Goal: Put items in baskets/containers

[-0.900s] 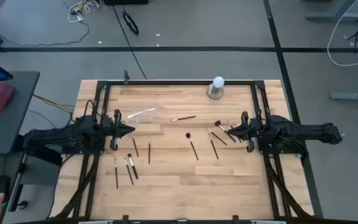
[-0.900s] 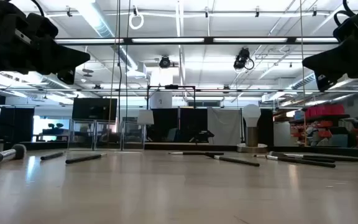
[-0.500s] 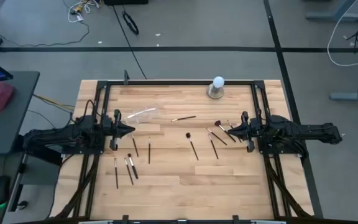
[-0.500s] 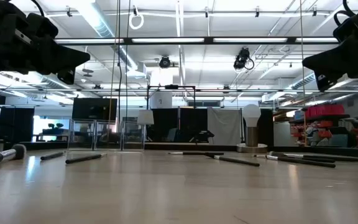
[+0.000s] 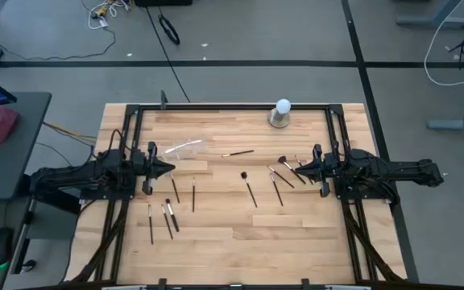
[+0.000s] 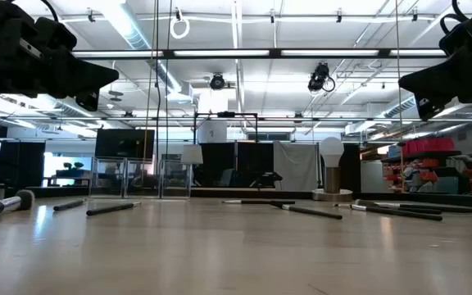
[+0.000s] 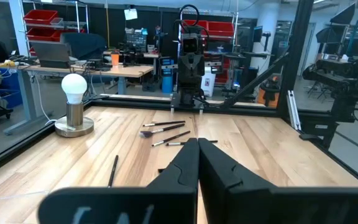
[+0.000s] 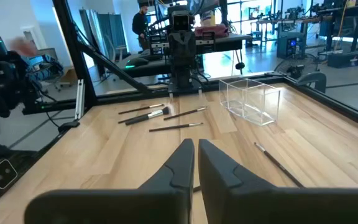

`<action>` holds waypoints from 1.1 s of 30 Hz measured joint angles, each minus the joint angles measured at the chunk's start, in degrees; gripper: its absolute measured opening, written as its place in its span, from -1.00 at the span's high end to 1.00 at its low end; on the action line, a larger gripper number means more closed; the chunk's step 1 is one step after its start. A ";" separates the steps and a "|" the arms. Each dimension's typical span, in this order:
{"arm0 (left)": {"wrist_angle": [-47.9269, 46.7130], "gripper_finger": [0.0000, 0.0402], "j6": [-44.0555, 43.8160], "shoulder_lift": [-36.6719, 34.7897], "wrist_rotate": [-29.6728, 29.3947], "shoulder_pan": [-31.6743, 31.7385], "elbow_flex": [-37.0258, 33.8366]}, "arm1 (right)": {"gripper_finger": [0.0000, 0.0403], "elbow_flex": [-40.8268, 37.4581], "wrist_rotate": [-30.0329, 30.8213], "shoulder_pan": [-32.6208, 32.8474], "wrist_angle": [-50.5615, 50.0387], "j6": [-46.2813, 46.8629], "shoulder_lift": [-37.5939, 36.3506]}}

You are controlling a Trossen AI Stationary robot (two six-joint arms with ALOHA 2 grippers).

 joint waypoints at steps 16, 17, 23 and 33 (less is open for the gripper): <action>0.00 0.97 0.01 0.00 -0.01 0.02 0.02 | 0.87 0.00 0.11 -0.04 0.44 -2.86 0.01; 0.00 0.97 -0.01 0.00 0.01 0.02 0.02 | 0.87 0.00 0.10 -0.04 0.68 -2.12 0.02; 0.00 0.97 -0.01 0.00 -0.01 0.02 0.02 | 0.87 0.02 4.02 -0.07 13.26 9.01 0.26; -0.06 0.97 -0.01 0.02 -0.01 0.02 0.01 | 0.89 -1.39 3.59 6.97 43.15 7.97 15.88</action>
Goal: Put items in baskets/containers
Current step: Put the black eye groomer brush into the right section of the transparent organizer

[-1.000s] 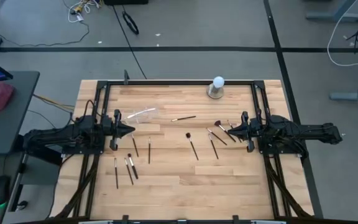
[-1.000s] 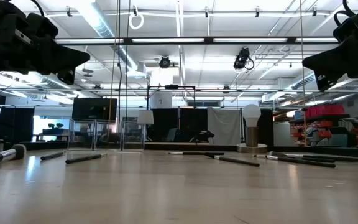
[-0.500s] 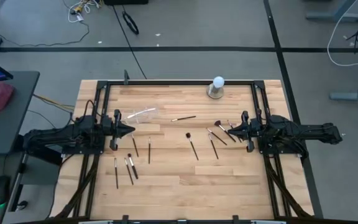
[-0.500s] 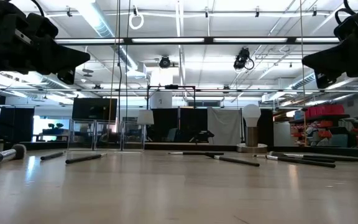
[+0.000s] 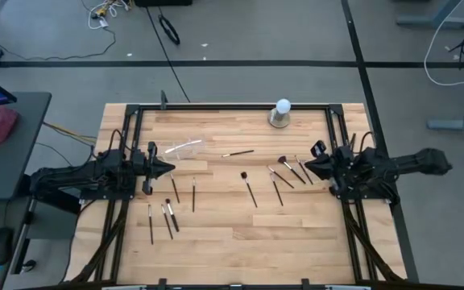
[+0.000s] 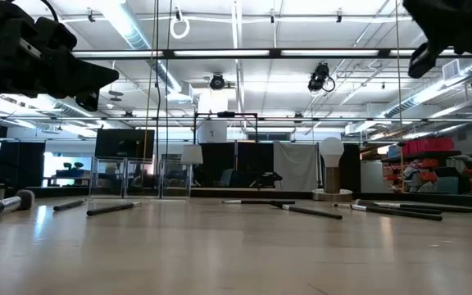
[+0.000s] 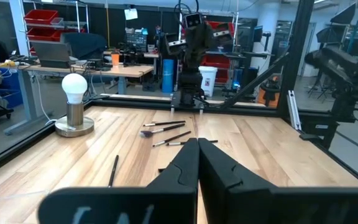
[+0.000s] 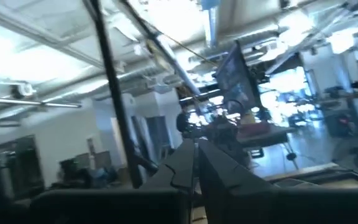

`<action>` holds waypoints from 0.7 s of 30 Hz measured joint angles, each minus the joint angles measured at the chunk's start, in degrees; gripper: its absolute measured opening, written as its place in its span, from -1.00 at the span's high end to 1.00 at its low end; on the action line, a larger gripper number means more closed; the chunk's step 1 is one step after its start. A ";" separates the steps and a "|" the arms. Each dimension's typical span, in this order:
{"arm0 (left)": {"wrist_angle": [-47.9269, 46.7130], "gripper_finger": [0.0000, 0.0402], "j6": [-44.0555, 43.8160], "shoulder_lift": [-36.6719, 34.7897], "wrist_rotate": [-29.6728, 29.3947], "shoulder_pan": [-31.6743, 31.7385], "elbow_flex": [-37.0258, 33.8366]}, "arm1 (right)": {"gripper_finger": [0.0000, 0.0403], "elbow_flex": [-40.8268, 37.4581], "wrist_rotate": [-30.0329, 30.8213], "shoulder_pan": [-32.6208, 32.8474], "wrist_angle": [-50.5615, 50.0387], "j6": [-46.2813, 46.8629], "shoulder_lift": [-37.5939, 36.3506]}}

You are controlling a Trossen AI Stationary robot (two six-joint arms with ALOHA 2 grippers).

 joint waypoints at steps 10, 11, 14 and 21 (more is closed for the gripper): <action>0.00 0.97 0.00 -0.02 0.00 0.00 0.01 | 0.89 10.86 22.49 6.89 2.12 -2.05 30.88; 0.00 0.97 0.01 -0.01 0.00 0.00 0.00 | 0.88 11.89 23.03 6.86 1.75 -2.17 33.54; -0.03 0.97 0.01 -0.02 0.00 0.00 0.01 | 0.80 15.10 22.96 6.16 1.65 -1.25 41.69; -0.07 0.97 0.02 -0.02 0.00 0.00 0.00 | 0.30 27.82 20.94 5.52 -17.41 6.76 59.41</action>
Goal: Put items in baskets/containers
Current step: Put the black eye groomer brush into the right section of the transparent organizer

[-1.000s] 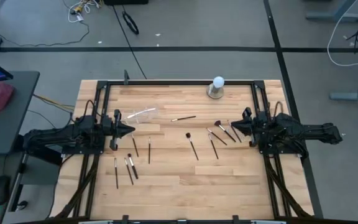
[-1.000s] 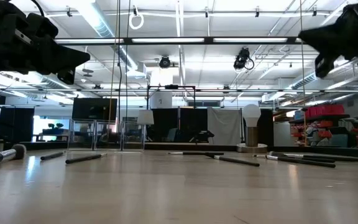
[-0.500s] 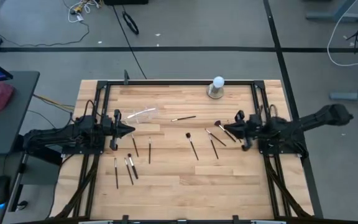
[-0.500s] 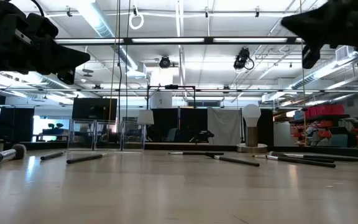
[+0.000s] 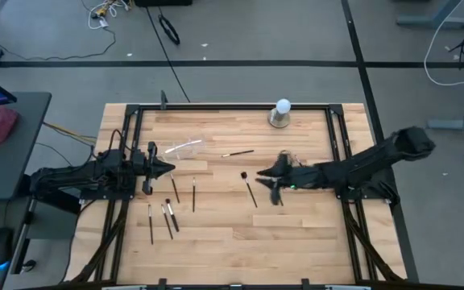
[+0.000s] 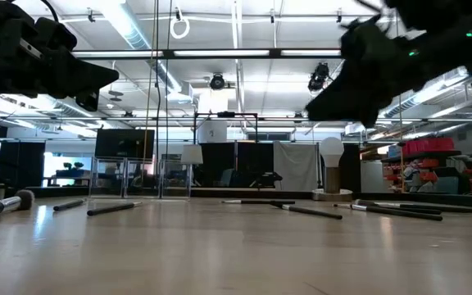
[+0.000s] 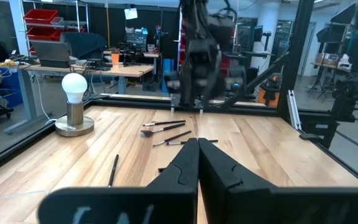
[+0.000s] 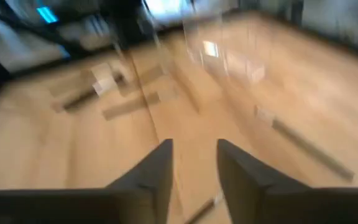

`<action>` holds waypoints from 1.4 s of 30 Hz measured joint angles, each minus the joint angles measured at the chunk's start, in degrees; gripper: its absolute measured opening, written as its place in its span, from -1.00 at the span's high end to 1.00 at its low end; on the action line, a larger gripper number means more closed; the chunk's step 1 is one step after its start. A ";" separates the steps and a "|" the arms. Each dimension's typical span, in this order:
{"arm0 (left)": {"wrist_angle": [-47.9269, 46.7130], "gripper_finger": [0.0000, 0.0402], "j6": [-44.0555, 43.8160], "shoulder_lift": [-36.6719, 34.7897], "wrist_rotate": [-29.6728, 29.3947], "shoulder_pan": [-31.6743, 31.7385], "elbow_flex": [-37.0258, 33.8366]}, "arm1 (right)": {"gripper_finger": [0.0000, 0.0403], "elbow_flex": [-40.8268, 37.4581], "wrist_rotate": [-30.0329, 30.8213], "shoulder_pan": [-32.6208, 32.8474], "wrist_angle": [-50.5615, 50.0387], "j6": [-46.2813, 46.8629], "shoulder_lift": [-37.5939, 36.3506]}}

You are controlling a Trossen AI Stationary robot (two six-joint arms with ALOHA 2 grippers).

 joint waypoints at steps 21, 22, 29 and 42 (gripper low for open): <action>0.00 0.97 -0.01 0.00 0.00 0.00 -0.01 | 0.31 19.69 13.35 1.48 -21.16 17.01 29.64; 0.00 0.97 -0.02 0.00 -0.01 -0.01 0.00 | 0.34 19.50 12.94 1.48 -20.91 17.05 29.64; 0.00 0.97 -0.02 0.00 -0.02 -0.01 0.00 | 0.52 16.40 11.23 1.44 -17.05 18.24 29.49; -0.02 0.97 -3.52 0.00 0.00 -0.02 -0.02 | 0.94 10.00 12.06 2.76 -3.59 15.21 32.27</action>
